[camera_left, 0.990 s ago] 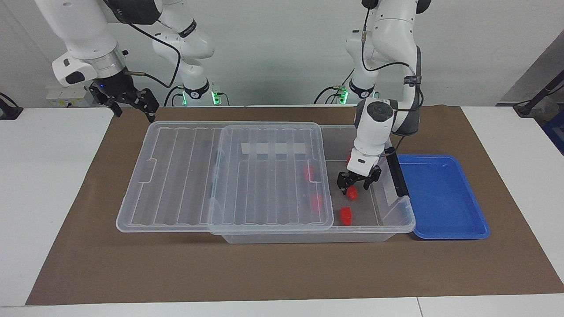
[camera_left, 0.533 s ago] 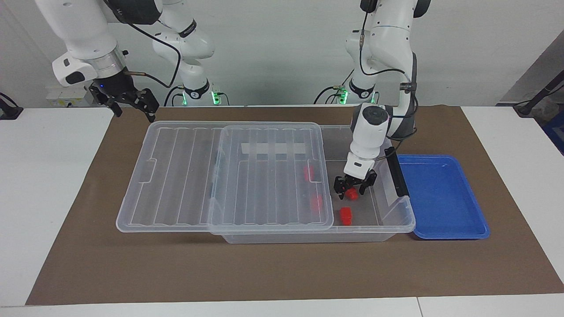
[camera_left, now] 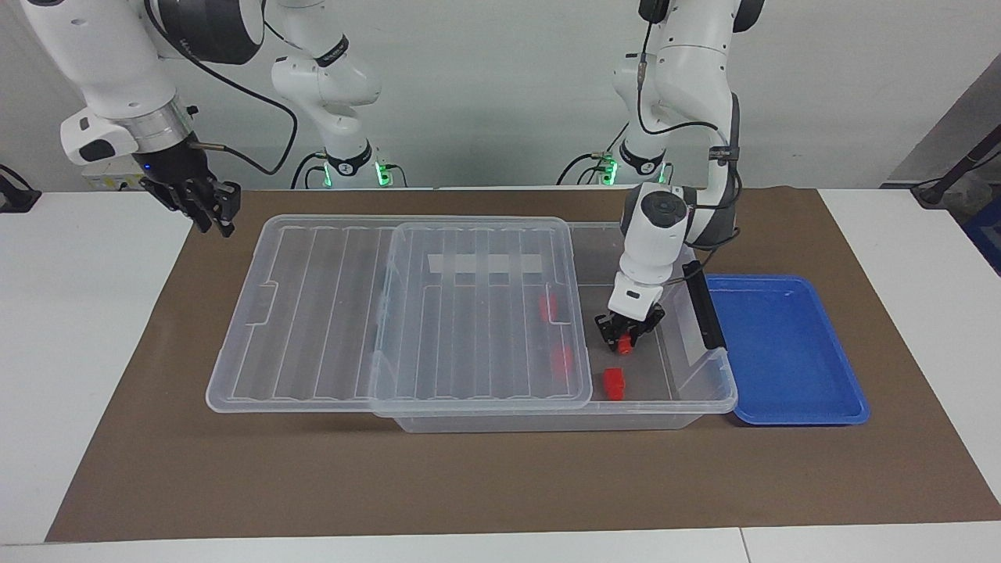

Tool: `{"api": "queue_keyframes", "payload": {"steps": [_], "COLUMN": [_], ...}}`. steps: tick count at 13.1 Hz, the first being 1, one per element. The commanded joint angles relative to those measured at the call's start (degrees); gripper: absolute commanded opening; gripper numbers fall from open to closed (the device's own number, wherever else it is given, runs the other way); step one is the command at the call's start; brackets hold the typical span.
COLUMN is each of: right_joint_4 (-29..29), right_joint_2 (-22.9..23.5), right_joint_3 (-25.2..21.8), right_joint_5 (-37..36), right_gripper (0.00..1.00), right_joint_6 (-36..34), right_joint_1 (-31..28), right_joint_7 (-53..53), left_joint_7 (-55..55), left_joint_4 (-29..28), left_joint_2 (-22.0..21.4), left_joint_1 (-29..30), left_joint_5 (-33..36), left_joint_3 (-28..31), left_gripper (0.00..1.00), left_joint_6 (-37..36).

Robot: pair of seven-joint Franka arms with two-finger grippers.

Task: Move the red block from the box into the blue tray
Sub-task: 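Grasp the red block with the left gripper, then lift the red block out of the box with the left gripper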

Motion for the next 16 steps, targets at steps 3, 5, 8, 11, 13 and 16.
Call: {"api": "queue_keyframes", "payload": {"steps": [3,5,8,11,13,16], "right_joint_4": [-10.59,-14.19,-17.36,-20.27,-20.98,-21.85], "right_joint_2": [-3.26,-4.23,-3.88,-3.1,-2.48,-2.04], "right_joint_3": [0.0,0.0,0.0,-0.09,-0.09,0.09], "right_joint_5": [0.05,0.05,0.05,0.05,0.05,0.05], "right_gripper": [0.0,0.0,0.0,0.0,0.0,0.0], "right_joint_6": [12.13,14.77,17.76,22.68,24.01,23.93], "right_joint_1": [-2.07,-2.16,-2.33,-3.56,-4.09,-3.57], "right_joint_7": [-1.4,-1.75,-2.54,-8.67,-8.61,-8.35], "left_joint_7": [-3.37,-3.38,-3.38,-1.72,0.4,3.99], "left_joint_4": [4.71,7.62,7.81,13.05,22.53,31.61], "left_joint_2": [-2.9,-3.7,-4.05,-7.82,-7.92,-8.09], "left_joint_1": [-0.54,-0.54,-0.54,1.12,2.88,7.35], "left_joint_5": [-2.76,-4.8,-4.8,-4.72,-4.72,-4.8], "left_joint_3": [0.32,0.41,0.41,1.37,1.38,1.12], "left_gripper": [0.35,0.15,0.09,0.05,0.0,0.0], "left_joint_6": [-7.69,-13.85,-15.1,-27.26,-39.65,-50.5]}}
